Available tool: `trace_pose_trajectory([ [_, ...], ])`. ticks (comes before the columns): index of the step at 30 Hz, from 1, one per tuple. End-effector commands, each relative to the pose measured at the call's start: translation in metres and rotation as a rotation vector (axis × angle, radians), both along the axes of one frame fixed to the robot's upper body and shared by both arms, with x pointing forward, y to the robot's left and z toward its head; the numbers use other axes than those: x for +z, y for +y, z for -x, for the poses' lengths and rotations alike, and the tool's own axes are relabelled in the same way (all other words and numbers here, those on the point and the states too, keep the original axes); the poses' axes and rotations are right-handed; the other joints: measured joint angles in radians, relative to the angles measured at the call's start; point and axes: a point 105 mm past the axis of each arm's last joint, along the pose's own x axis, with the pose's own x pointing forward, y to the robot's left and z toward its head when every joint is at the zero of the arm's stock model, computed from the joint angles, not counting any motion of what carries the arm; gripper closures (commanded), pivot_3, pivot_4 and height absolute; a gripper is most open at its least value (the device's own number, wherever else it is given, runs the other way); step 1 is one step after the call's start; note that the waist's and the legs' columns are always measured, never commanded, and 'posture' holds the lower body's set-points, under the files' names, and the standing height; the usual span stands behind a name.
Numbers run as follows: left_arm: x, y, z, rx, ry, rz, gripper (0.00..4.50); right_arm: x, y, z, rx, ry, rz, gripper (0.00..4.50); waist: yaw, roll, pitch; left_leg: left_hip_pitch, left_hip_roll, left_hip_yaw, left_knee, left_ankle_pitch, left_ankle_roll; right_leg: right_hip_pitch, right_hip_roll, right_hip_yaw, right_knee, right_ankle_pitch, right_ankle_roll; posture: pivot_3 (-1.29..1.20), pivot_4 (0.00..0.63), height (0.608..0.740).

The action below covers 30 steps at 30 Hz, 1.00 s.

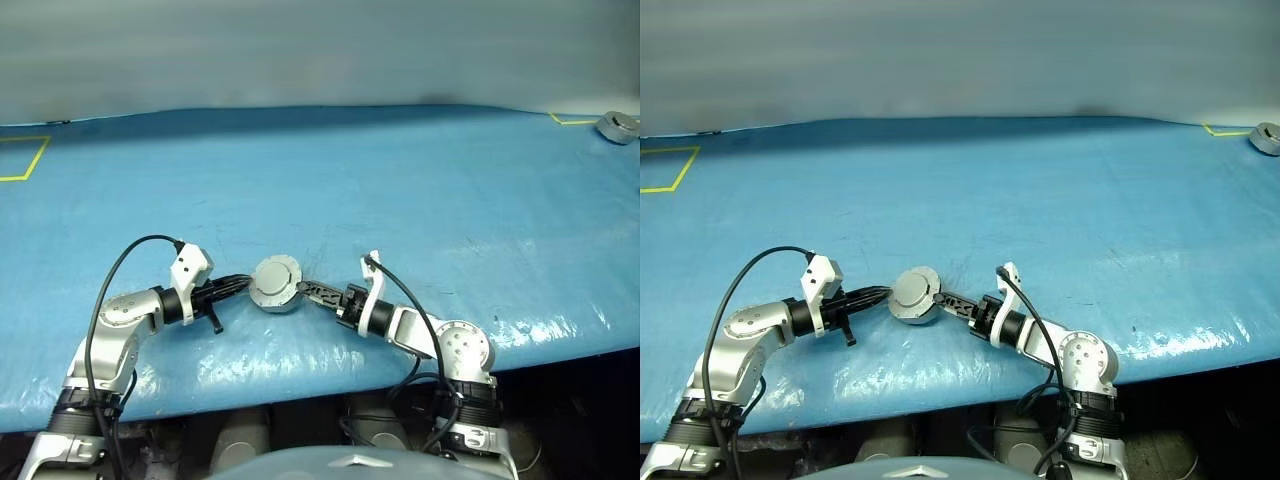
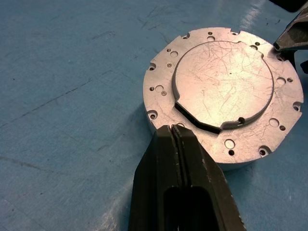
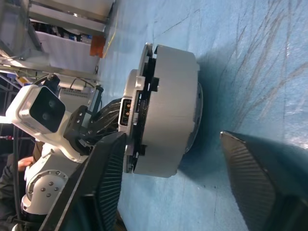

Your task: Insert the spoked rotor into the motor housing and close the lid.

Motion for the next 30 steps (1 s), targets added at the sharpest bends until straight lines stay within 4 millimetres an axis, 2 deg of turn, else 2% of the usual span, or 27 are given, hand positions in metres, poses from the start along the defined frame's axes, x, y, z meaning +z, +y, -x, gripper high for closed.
trace_pose_trajectory([
  [1, -0.006, 0.003, 0.003, 0.004, 0.024, -0.023, 4.5, 0.005, 0.005, 0.001, 0.02, -0.015, -0.015, 2.24, 0.0, 0.0, 0.0, 0.0, 0.0, 0.0, 0.0, 0.0, 0.0, 0.0, 0.0, 0.0, 0.0, 0.0, 0.0, 0.0, 0.15, 0.74],
  [5, -0.006, 0.004, 0.003, 0.007, 0.023, -0.026, 4.5, 0.006, 0.007, 0.0, 0.014, -0.011, -0.025, 2.24, -0.001, 0.0, 0.0, 0.0, 0.0, 0.0, 0.0, 0.0, 0.0, 0.0, 0.0, 0.0, 0.0, 0.0, 0.0, 0.0, 0.15, 0.74],
  [9, -0.006, 0.004, 0.003, 0.009, 0.022, -0.028, 4.5, 0.009, 0.009, -0.002, 0.012, -0.01, -0.061, 3.32, -0.002, 0.0, 0.0, 0.0, 0.0, 0.0, 0.0, 0.0, 0.0, 0.0, 0.0, 0.0, 0.0, 0.0, 0.0, 0.0, 0.15, 0.74],
  [13, -0.006, 0.005, 0.003, 0.01, 0.021, -0.029, 4.5, 0.015, 0.011, -0.001, 0.02, -0.021, -0.087, 3.34, -0.001, 0.0, 0.0, 0.0, 0.0, 0.0, 0.0, 0.0, 0.0, 0.001, 0.0, 0.0, 0.0, 0.0, 0.0, 0.0, 0.15, 0.74],
  [20, -0.006, 0.006, 0.002, 0.023, 0.012, -0.029, 4.5, 0.011, 0.009, -0.004, -0.002, -0.004, -0.071, 3.34, -0.001, 0.0, 0.0, 0.0, 0.0, 0.0, 0.0, 0.0, 0.0, 0.0, 0.0, 0.0, 0.0, 0.0, 0.0, 0.0, 0.15, 0.74],
  [27, 0.015, 0.013, -0.007, 0.136, -0.048, 0.133, 4.5, 0.016, 0.004, -0.014, -0.069, 0.031, -0.15, 3.34, -0.001, 0.0, 0.0, 0.0, 0.0, 0.0, 0.0, 0.0, 0.0, 0.0, 0.0, 0.0, 0.0, 0.001, 0.001, 0.0, 0.15, 0.74],
  [30, 0.018, 0.016, -0.007, 0.167, -0.048, 0.166, 4.5, 0.019, 0.004, -0.017, -0.088, 0.048, -0.192, 3.34, -0.001, 0.0, 0.0, -0.001, 0.0, 0.0, 0.0, 0.0, 0.0, -0.001, 0.0, 0.0, 0.0, 0.003, 0.004, 0.0, 0.15, 0.74],
])
